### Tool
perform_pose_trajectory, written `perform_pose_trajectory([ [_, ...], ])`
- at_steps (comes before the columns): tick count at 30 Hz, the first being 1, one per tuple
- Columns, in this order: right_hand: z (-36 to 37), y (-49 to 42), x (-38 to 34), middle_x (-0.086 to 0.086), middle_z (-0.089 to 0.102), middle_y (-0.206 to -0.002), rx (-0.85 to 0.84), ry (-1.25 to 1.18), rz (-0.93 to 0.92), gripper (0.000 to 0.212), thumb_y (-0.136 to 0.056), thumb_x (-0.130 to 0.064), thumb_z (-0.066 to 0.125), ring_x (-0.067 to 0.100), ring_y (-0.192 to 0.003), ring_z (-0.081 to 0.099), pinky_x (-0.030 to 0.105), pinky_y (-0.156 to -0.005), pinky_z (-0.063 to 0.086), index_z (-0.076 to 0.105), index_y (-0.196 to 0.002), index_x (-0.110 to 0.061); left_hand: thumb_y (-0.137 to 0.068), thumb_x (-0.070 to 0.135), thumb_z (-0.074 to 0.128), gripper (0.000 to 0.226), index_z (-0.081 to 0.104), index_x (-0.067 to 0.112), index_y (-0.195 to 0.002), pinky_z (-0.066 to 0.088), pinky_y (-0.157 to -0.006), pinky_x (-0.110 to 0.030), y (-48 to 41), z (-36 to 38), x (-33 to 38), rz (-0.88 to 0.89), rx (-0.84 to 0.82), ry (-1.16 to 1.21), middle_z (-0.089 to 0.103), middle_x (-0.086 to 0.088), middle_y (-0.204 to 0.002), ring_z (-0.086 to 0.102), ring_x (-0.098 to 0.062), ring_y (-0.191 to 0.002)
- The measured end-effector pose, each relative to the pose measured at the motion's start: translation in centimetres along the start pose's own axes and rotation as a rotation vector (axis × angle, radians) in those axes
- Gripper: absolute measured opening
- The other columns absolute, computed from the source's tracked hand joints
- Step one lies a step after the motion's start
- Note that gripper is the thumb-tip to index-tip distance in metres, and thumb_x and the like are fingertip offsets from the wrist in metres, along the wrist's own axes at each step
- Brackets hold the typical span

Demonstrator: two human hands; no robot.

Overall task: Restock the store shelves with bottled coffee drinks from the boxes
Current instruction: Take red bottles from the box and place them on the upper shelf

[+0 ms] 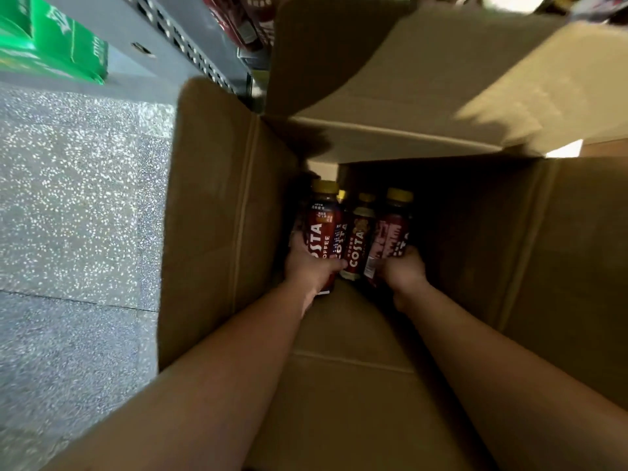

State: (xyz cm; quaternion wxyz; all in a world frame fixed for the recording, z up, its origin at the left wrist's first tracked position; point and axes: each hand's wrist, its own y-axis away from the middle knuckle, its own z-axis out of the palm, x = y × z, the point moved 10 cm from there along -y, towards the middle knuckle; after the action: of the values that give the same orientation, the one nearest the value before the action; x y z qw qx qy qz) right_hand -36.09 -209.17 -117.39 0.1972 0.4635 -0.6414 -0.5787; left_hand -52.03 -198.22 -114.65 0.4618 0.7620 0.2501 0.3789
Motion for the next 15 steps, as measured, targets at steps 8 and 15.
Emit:
perform_pose_trajectory([
  [8,-5.1,12.0,-6.1,0.008,0.059,-0.116,0.013,-0.037,-0.118,0.052,-0.084,0.001,0.063,0.026,-0.098,0.059,0.037,-0.069,0.054,0.044,-0.13,-0.015,-0.078,0.016,0.076,0.081,0.028,0.022,-0.143,0.042,-0.082,-0.024,11.1,-1.1,8.0,0.154,-0.131,0.029,0.047,0.0,-0.129,0.047,-0.015,-0.113],
  [15,-7.2,22.4,-11.4,0.006,0.063,-0.103,0.025,-0.152,-0.252,0.04,-0.078,0.003,0.069,0.023,-0.095,0.062,0.035,-0.074,0.053,0.052,-0.112,-0.01,-0.078,0.018,0.076,0.071,0.036,0.016,-0.136,0.046,-0.091,-0.037,20.2,-5.0,14.1,0.242,-0.082,0.065,0.055,-0.008,-0.123,0.055,-0.026,-0.111],
])
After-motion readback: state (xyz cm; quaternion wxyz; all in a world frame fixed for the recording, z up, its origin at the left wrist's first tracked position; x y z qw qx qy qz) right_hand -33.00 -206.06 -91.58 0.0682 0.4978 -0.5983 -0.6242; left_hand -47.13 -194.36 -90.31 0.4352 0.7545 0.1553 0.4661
